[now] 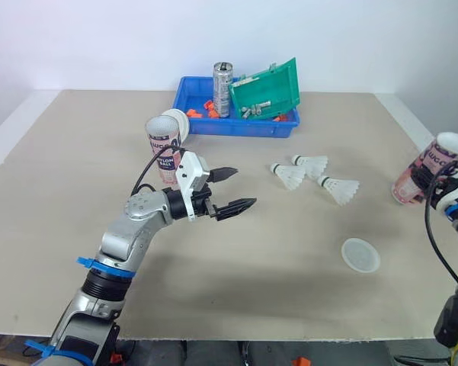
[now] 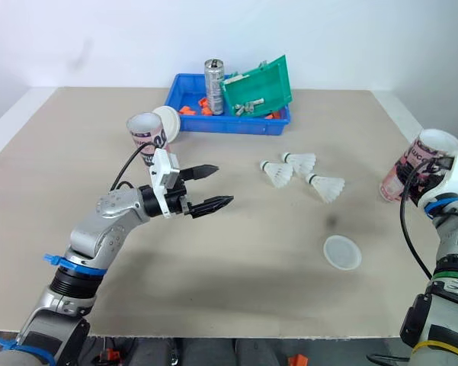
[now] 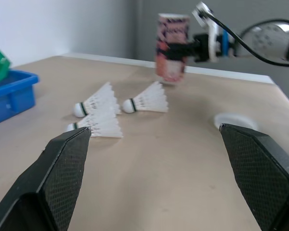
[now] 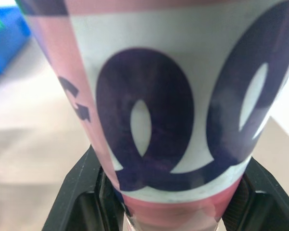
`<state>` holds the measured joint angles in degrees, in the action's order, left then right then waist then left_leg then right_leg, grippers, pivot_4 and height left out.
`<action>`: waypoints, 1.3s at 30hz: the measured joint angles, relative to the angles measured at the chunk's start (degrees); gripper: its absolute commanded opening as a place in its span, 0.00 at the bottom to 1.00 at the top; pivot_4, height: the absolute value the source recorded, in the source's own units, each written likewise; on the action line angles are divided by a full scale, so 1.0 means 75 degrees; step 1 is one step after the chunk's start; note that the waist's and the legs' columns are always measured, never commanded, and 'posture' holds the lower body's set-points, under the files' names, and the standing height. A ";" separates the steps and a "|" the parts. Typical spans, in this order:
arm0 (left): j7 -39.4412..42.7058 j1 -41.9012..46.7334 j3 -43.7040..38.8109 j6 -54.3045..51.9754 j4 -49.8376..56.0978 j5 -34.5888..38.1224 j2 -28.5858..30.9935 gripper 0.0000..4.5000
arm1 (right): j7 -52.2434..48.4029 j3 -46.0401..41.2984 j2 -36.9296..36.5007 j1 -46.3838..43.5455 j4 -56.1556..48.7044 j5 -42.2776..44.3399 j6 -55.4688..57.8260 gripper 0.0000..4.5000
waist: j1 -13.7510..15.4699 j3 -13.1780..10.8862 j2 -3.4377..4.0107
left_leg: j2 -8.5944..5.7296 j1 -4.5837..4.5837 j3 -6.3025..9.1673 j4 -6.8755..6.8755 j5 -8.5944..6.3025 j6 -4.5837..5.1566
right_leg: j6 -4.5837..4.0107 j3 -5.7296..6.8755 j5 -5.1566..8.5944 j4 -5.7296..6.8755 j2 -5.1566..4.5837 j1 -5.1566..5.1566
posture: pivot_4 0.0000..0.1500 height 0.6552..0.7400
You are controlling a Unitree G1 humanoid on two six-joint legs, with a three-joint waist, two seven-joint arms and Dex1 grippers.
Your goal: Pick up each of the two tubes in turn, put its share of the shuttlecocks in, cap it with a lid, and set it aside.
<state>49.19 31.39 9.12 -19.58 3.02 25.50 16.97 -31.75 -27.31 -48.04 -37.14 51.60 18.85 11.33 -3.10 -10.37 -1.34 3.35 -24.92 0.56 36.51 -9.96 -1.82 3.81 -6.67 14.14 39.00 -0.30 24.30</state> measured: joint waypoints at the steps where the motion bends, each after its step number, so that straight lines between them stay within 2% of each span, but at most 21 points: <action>1: -0.0006 0.0003 -0.0002 0.0029 -0.0001 -0.0022 -0.0040 1.00 | 0.0003 0.0000 0.0000 -0.0070 0.0146 0.0002 -0.0066 0.69 | -0.0002 0.0000 0.0001 | -0.0003 0.0001 -0.0002 0.0001 0.0000 0.0000 | 0.0003 -0.0006 -0.0002 0.0000 -0.0001 0.0000 | 1.00 0.57; 2: -0.0010 0.0007 -0.0002 0.0059 -0.0001 -0.0025 -0.0063 1.00 | 0.0011 -0.0002 0.0000 -0.0126 0.0231 0.0003 -0.0075 0.76 | -0.0011 0.0000 0.0000 | -0.0003 0.0003 -0.0002 0.0005 0.0001 0.0001 | 0.0006 -0.0008 -0.0004 0.0000 -0.0001 -0.0005 | 1.00 0.57; 4: -0.0002 0.0018 -0.0004 0.0096 0.0001 -0.0025 -0.0100 1.00 | 0.0067 -0.0011 -0.0001 -0.0308 0.0582 0.0005 -0.0100 0.97 | -0.0016 0.0000 -0.0002 | -0.0006 0.0009 -0.0001 0.0011 0.0002 0.0002 | 0.0010 -0.0010 -0.0006 -0.0001 -0.0001 -0.0017 | 1.00 0.57; 5: 0.0007 0.0017 -0.0012 0.0098 0.0003 -0.0024 -0.0094 1.00 | 0.0076 0.0015 -0.0001 -0.0340 0.0759 -0.0021 -0.0093 0.99 | -0.0017 -0.0001 -0.0002 | -0.0009 0.0011 0.0001 0.0010 0.0004 0.0006 | 0.0010 -0.0010 -0.0005 -0.0001 0.0000 -0.0021 | 1.00 0.57; 9: 0.0015 0.0017 -0.0050 0.0115 0.0004 -0.0025 -0.0064 1.00 | 0.0080 0.0262 -0.0002 -0.0341 0.1188 -0.0243 -0.0053 0.99 | -0.0022 0.0000 0.0000 | -0.0024 0.0010 0.0000 0.0008 0.0008 0.0012 | 0.0015 -0.0029 -0.0004 -0.0001 -0.0002 -0.0020 | 1.00 0.57; 16: 0.0040 0.0017 -0.0078 0.0128 0.0006 -0.0016 -0.0058 1.00 | -0.0284 0.0586 -0.0319 -0.0228 0.1157 -0.0491 -0.0010 0.99 | -0.0021 0.0000 0.0000 | -0.0036 0.0006 0.0001 0.0007 0.0008 0.0012 | 0.0026 -0.0038 0.0002 -0.0001 -0.0008 -0.0021 | 1.00 0.57; 23: 0.0381 -0.0266 -0.0111 -0.0097 0.0312 0.0206 0.0321 1.00 | -0.1081 0.0606 -0.0776 0.0783 0.0333 -0.0450 0.0390 0.99 | -0.0019 0.0001 0.0001 | -0.0039 0.0007 0.0002 0.0004 0.0008 0.0012 | 0.0030 -0.0041 0.0006 -0.0001 -0.0010 -0.0021 | 1.00 0.57; 31: 0.0419 -0.0777 -0.0525 -0.0303 0.0574 0.0378 0.0794 1.00 | -0.1883 0.0323 -0.0948 0.1888 -0.1385 0.0057 0.1397 0.99 | -0.0104 0.0000 0.0001 | -0.0044 0.0015 0.0001 0.0007 0.0018 0.0027 | 0.0024 -0.0049 -0.0001 0.0000 -0.0010 -0.0029 | 1.00 0.57; 34: 0.0149 -0.1261 -0.0938 -0.0399 0.0852 0.0476 0.0951 1.00 | -0.2408 0.0087 -0.0942 0.2761 -0.2829 0.0569 0.1908 0.99 | -0.0125 0.0002 0.0006 | -0.0043 0.0017 0.0005 -0.0001 0.0018 0.0028 | 0.0030 -0.0050 0.0003 0.0001 -0.0009 -0.0031 | 1.00 0.57; 35: -0.0070 -0.1568 -0.1201 -0.0434 0.0971 0.0494 0.1018 1.00 | -0.2671 -0.0112 -0.0918 0.3311 -0.3868 0.0944 0.2204 0.99 | -0.0128 0.0005 0.0013 | -0.0043 0.0016 0.0007 -0.0007 0.0018 0.0028 | 0.0031 -0.0049 0.0009 0.0003 -0.0009 -0.0028 | 1.00 0.57; 38: -0.0789 -0.2142 -0.1845 -0.0555 0.1055 0.0504 0.1090 1.00 | -0.2925 -0.0252 -0.0804 0.3709 -0.6314 0.1735 0.2768 0.99 | -0.0204 0.0005 0.0013 | -0.0036 0.0033 0.0005 -0.0007 0.0016 0.0026 | 0.0024 -0.0049 0.0005 0.0006 -0.0005 -0.0034 | 1.00 0.57; 39: -0.0906 -0.2214 -0.1920 -0.0557 0.1065 0.0501 0.1079 1.00 | -0.2926 -0.0218 -0.0777 0.3692 -0.6666 0.1842 0.2816 0.99 | -0.0202 0.0003 0.0009 | -0.0036 0.0035 0.0007 -0.0004 0.0017 0.0027 | 0.0013 -0.0047 0.0008 0.0006 -0.0005 -0.0038 | 1.00 0.57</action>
<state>42.39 14.79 -5.29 -23.76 11.01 29.25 25.06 -53.70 -28.95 -53.87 -9.45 1.61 32.66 32.45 -4.62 -10.35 -1.28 3.08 -24.66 0.61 36.48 -9.84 -1.62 3.91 -7.02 14.20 39.04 -0.34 24.02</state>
